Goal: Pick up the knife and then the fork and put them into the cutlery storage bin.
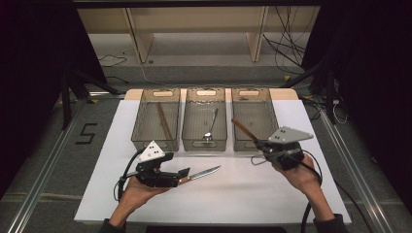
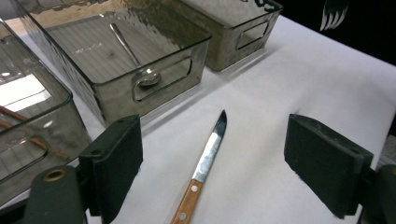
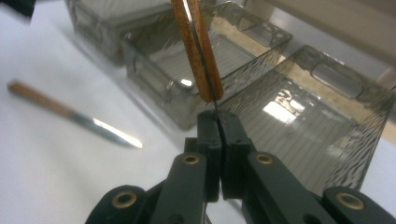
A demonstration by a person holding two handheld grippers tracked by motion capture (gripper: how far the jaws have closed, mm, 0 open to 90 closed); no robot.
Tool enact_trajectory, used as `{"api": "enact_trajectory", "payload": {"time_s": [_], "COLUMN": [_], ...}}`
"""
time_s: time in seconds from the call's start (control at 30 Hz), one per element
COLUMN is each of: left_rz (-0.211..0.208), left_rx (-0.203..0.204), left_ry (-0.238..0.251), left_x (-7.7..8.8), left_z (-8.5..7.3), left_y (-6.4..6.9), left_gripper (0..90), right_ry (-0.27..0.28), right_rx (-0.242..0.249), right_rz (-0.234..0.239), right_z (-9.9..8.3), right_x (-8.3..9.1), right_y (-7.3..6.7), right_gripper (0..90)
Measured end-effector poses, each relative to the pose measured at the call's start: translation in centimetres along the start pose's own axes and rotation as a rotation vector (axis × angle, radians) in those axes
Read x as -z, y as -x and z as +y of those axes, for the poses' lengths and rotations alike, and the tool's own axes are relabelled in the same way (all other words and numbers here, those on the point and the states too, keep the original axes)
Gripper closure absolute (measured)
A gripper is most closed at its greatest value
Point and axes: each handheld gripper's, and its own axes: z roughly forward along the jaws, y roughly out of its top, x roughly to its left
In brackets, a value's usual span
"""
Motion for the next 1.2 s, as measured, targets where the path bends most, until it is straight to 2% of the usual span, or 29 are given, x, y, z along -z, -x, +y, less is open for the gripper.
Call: {"api": "enact_trajectory", "payload": {"time_s": [0.07,0.27,0.37,0.53,0.73,0.8,1.07,1.2], "left_rz": [0.012,0.023,0.028,0.037,0.044,0.046,0.049,0.047], "left_rx": [-0.001,-0.001,0.003,-0.011,-0.016,-0.019,-0.016,-0.014], "left_ry": [-0.007,0.007,-0.003,-0.015,-0.011,-0.015,-0.018,-0.020], "left_x": [-0.2,-0.5,-0.7,-0.9,-0.8,-0.7,-0.7,-0.8], "left_z": [-0.4,-1.2,-1.6,-2.0,-2.0,-2.1,-2.2,-2.2], "left_y": [0.0,-0.4,-0.5,-0.4,-0.4,-0.5,-0.7,-0.8], "left_gripper": [18.9,18.5,18.4,18.0,17.9,17.9,17.9,17.7], "right_ry": [0.008,0.007,-0.007,-0.024,-0.038,-0.052,-0.114,-0.142], "right_rx": [-0.081,-0.254,-0.320,-0.397,-0.471,-0.488,-0.520,-0.527], "right_rz": [0.022,0.067,0.072,0.071,0.062,0.041,-0.042,-0.052], "right_z": [0.4,1.1,1.3,2.0,3.1,3.4,2.8,2.5], "right_x": [-0.3,-1.5,-2.3,-3.7,-5.2,-5.8,-8.0,-8.9], "right_y": [1.1,4.1,5.2,7.0,9.0,9.6,10.8,11.1], "right_gripper": [89.1,89.1,89.1,89.1,89.0,89.0,89.0,88.9]}}
